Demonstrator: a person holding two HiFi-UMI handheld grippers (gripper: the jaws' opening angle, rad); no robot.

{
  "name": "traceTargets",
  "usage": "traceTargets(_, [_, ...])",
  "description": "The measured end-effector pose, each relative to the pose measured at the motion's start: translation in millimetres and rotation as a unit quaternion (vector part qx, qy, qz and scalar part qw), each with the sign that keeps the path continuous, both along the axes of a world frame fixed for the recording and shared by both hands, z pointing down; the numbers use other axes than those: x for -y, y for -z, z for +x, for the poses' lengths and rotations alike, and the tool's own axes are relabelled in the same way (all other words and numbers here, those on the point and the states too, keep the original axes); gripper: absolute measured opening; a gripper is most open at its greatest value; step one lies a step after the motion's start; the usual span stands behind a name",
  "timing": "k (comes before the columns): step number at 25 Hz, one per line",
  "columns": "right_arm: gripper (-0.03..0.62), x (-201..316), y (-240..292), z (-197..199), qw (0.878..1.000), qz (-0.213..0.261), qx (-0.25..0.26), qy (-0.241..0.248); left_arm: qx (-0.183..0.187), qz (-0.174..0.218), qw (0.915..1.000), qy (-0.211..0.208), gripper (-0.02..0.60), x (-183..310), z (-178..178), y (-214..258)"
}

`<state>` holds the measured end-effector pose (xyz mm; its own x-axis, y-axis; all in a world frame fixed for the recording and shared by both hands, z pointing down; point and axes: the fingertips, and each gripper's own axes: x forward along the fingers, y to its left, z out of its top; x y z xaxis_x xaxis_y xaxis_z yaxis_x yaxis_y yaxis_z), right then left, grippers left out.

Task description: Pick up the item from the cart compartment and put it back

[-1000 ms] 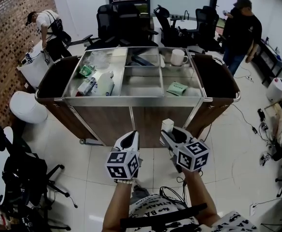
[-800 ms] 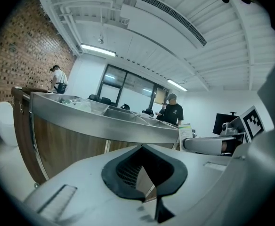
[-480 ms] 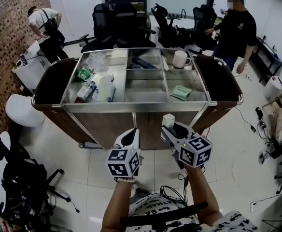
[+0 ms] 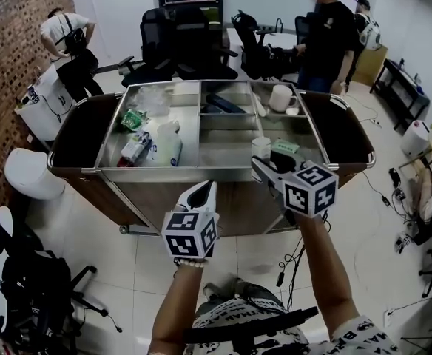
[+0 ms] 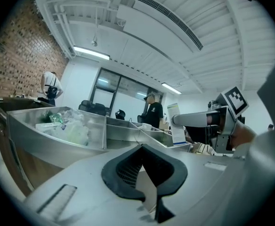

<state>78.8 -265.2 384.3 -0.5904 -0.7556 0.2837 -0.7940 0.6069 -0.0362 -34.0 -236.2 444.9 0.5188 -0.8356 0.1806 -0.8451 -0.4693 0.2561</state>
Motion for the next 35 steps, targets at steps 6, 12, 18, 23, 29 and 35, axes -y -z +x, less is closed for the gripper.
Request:
traceTargets(6, [0.173,41.8,13.2,-7.6,0.998,-0.006,-0.048,0.029,0.004,0.001,0.9999,0.011,0.0,18.9,1.0,12.7])
traceTargets(12, [0.173,89.8,-10.8,-23.6,0.988,-0.061,-0.122,0.071,0.0,0.008,0.9994,0.035,0.0,46.9,-15.8,27.4])
traceTargets(18, [0.175,130.7,-42.6,-35.4,0.967,-0.124,-0.201,0.1,0.0,0.009,0.9991,0.042,0.0,74.8,-20.6,35.5])
traceTargets(23, [0.175,144.4,-71.6,-47.6,0.944,-0.195,-0.238,0.12,-0.001,-0.011,0.9988,0.047,0.0,89.3,-26.7,39.3])
traceTargets(29, [0.175,157.0,-114.7,-49.7,0.904,-0.266,-0.307,0.134,0.003,-0.032,0.9986,0.041,0.0,99.4,-23.9,39.2])
traceTargets(35, [0.179,163.9,-151.0,-54.0,0.871,-0.309,-0.354,0.146,-0.004,-0.042,0.9982,0.042,0.0,101.7,-29.5,28.9])
